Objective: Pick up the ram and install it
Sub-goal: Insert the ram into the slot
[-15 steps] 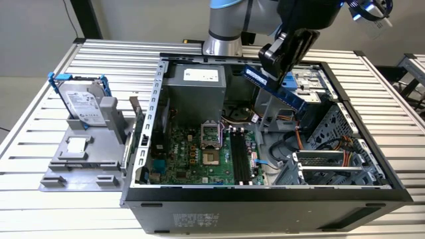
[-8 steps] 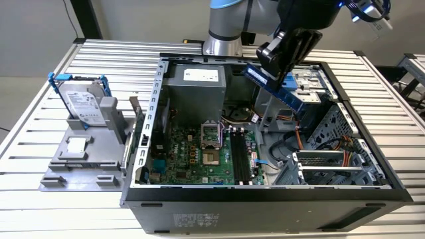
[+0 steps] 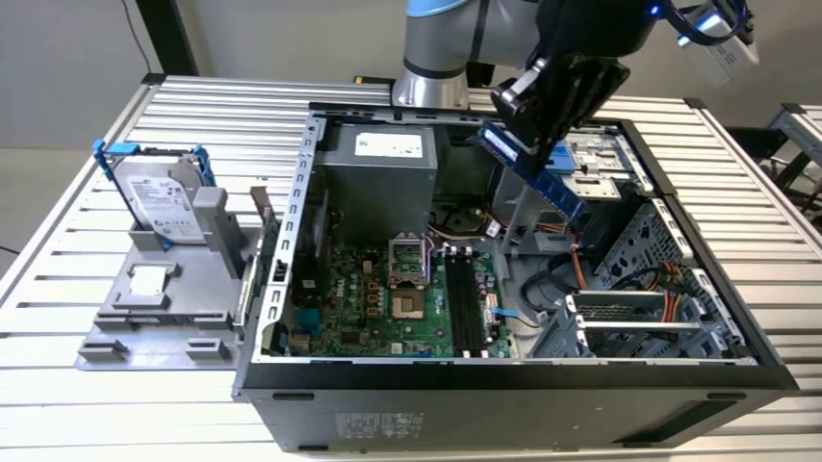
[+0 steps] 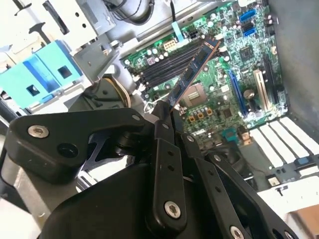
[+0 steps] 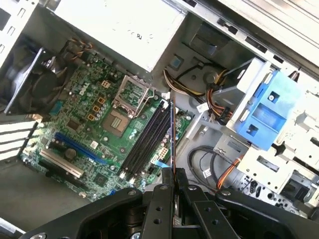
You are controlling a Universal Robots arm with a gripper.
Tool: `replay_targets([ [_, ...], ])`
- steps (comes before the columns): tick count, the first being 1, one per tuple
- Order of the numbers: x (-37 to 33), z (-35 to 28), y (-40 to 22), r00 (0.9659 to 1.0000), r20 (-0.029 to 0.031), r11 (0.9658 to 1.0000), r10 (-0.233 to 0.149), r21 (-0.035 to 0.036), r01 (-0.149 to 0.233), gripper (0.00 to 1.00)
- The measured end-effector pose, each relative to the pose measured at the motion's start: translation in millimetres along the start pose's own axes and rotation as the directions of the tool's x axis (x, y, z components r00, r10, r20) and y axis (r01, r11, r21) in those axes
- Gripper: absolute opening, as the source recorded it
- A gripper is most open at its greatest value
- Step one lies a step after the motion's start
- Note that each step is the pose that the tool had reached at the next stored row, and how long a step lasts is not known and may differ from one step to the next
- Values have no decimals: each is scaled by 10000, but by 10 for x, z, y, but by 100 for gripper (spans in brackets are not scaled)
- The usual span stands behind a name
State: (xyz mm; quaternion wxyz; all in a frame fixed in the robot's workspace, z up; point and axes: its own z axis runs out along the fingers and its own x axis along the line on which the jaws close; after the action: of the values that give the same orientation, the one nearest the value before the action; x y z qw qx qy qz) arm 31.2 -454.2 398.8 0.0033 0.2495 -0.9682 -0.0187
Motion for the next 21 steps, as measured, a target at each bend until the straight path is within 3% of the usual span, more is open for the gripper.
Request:
replay_targets([
  [5,0,0,0,9972,28,9972,742,2,-742,0],
  [10,0,0,0,9889,56,9889,1483,0,-1483,0],
  [15,0,0,0,9752,84,9752,2213,-3,-2213,0],
  [21,0,0,0,9529,116,9529,3032,-9,-3032,0],
])
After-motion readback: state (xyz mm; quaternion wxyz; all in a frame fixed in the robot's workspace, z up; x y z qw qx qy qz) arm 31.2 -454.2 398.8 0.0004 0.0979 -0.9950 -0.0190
